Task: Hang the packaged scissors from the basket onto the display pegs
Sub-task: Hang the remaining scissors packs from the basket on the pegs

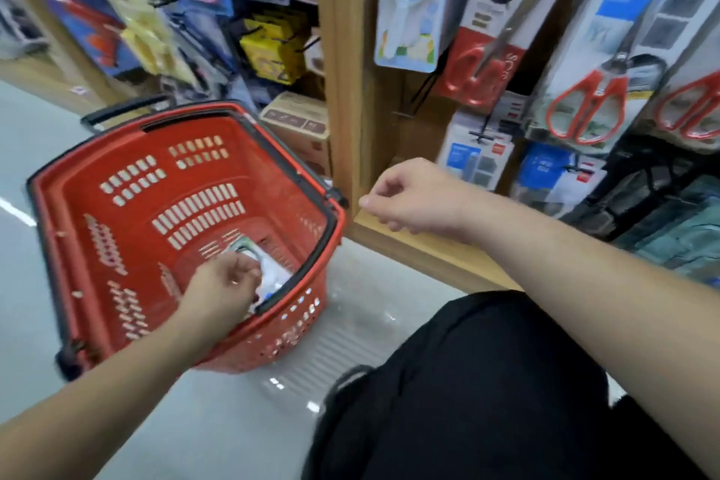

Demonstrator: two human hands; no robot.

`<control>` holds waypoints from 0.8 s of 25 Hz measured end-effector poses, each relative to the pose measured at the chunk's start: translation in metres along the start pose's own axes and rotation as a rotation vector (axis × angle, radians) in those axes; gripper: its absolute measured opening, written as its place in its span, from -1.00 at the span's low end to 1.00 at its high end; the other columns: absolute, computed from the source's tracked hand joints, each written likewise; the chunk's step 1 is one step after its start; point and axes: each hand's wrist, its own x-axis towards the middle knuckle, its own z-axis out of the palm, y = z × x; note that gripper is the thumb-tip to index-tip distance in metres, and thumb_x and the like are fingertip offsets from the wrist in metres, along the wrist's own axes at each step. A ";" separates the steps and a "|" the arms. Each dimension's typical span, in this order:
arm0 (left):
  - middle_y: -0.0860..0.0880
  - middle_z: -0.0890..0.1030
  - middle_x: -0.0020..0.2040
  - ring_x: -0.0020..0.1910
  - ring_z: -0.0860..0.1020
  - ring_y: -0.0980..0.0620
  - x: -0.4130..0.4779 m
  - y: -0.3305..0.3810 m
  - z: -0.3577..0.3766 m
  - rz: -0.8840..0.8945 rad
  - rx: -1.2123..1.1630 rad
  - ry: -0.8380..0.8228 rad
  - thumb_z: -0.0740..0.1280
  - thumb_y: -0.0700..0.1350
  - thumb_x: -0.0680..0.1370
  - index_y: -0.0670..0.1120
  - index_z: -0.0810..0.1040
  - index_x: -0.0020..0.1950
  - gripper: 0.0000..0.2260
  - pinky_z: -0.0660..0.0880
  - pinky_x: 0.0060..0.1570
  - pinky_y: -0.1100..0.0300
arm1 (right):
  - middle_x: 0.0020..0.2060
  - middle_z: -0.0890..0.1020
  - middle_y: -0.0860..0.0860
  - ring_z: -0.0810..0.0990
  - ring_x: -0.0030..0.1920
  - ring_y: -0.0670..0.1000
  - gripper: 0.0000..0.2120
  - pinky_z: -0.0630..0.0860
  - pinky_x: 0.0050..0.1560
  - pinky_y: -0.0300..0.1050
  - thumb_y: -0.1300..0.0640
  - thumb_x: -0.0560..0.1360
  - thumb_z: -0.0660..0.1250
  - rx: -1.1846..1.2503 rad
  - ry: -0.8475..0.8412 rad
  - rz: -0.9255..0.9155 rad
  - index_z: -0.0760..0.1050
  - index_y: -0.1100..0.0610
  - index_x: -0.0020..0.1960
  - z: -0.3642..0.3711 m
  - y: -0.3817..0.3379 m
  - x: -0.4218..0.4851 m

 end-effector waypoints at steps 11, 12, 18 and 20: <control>-0.20 0.66 0.03 -0.27 0.69 -0.10 0.011 -0.040 -0.033 -0.378 -0.167 -0.169 0.14 -0.41 0.65 -0.17 0.55 0.23 -0.72 0.51 -0.52 0.21 | -0.05 0.70 -0.07 0.66 0.07 0.07 -0.89 0.61 0.09 0.06 -0.02 0.57 0.36 -0.415 -0.108 -0.249 0.61 -0.04 0.05 0.146 -0.017 0.062; -0.22 0.65 0.02 -0.27 0.66 -0.09 0.030 -0.041 -0.038 -0.362 -0.104 -0.103 0.17 -0.40 0.66 -0.19 0.55 0.25 -0.74 0.51 -0.54 0.22 | 0.00 0.69 -0.04 0.65 0.11 0.11 -0.85 0.60 0.08 0.07 -0.02 0.58 0.33 -0.514 -0.107 -0.251 0.59 -0.03 0.10 0.148 -0.016 0.055; -0.15 0.64 0.05 0.02 0.66 -0.14 0.125 -0.111 -0.010 -0.452 0.171 0.039 0.33 -0.35 0.62 -0.24 0.61 0.23 -0.80 0.66 -0.07 0.06 | 0.07 0.62 0.01 0.63 0.14 0.16 -0.67 0.48 -0.06 -0.01 -0.21 0.61 0.33 -0.769 -0.267 -0.130 0.51 0.01 0.19 0.154 -0.016 0.045; -0.15 0.65 0.02 -0.05 0.66 -0.10 0.137 -0.131 0.010 -0.481 0.240 0.005 0.35 -0.33 0.61 -0.22 0.61 0.22 -0.81 0.69 -0.06 0.01 | 0.07 0.63 -0.03 0.62 0.11 0.11 -0.65 0.55 0.03 -0.01 -0.26 0.59 0.34 -0.652 -0.368 -0.119 0.55 -0.03 0.19 0.163 -0.016 0.069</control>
